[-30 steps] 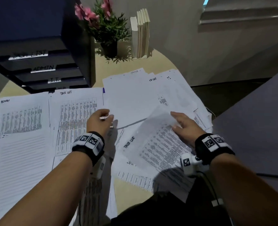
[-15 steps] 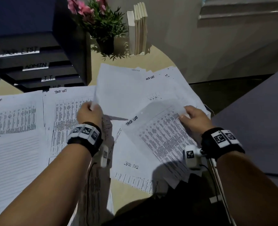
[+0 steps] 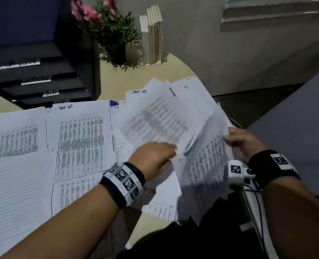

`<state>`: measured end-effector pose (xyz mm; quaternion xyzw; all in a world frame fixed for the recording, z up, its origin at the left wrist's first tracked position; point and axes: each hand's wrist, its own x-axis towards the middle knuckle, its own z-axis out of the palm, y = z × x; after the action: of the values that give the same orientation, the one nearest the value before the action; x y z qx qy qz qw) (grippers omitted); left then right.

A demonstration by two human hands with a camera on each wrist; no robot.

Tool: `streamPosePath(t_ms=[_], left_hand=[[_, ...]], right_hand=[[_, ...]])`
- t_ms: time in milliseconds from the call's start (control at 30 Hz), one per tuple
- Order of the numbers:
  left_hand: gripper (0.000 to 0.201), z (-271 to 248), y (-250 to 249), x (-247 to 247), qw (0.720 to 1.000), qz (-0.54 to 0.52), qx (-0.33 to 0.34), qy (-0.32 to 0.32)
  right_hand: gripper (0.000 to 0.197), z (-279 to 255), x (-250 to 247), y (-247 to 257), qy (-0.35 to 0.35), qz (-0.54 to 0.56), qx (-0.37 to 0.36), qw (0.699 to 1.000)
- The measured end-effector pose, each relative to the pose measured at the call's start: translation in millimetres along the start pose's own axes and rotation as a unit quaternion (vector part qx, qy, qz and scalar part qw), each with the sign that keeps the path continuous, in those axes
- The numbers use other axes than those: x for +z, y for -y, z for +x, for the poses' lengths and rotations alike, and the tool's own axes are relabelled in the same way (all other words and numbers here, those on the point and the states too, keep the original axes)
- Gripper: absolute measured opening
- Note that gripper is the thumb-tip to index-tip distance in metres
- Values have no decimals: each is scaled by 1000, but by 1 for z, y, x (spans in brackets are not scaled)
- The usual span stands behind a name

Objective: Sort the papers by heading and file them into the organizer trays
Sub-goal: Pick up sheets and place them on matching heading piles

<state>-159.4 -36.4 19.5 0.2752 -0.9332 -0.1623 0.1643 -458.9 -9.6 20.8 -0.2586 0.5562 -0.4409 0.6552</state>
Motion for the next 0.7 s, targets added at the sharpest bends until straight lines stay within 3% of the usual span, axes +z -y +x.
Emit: streamPosePath(t_ms=[67, 133, 167, 233, 300, 367, 467, 567, 633, 700], left_hand=[[16, -4, -19, 9, 997, -31, -24, 71], [56, -7, -20, 17, 974, -75, -111, 184], [70, -9, -15, 20, 963, -96, -148, 204], [66, -1, 2, 17, 952, -135, -240, 137], [45, 8, 27, 18, 942, -104, -313, 60], [43, 17, 47, 20, 930, -44, -359, 68], [68, 23, 51, 27, 891, -42, -434, 128], [70, 20, 46, 36, 879, -71, -464, 81], [67, 16, 42, 37, 872, -98, -478, 25], [56, 13, 40, 36, 864, -130, -486, -27]], right_hand=[[40, 1, -1, -9, -60, -10, 19, 998], [29, -1, 1, -13, -106, -28, 47, 993], [26, -1, 1, -17, -123, -40, 62, 990], [22, 0, -1, -23, -144, -63, 90, 983], [16, 1, 1, -27, -153, -83, 100, 980], [12, 4, 3, -32, -183, -100, 101, 973], [5, 13, 0, -48, -229, -116, 79, 963], [12, 17, 10, -56, -257, -164, 67, 950], [28, 14, 25, -54, -266, -197, 57, 942], [31, 16, 32, -56, -276, -222, 39, 934]])
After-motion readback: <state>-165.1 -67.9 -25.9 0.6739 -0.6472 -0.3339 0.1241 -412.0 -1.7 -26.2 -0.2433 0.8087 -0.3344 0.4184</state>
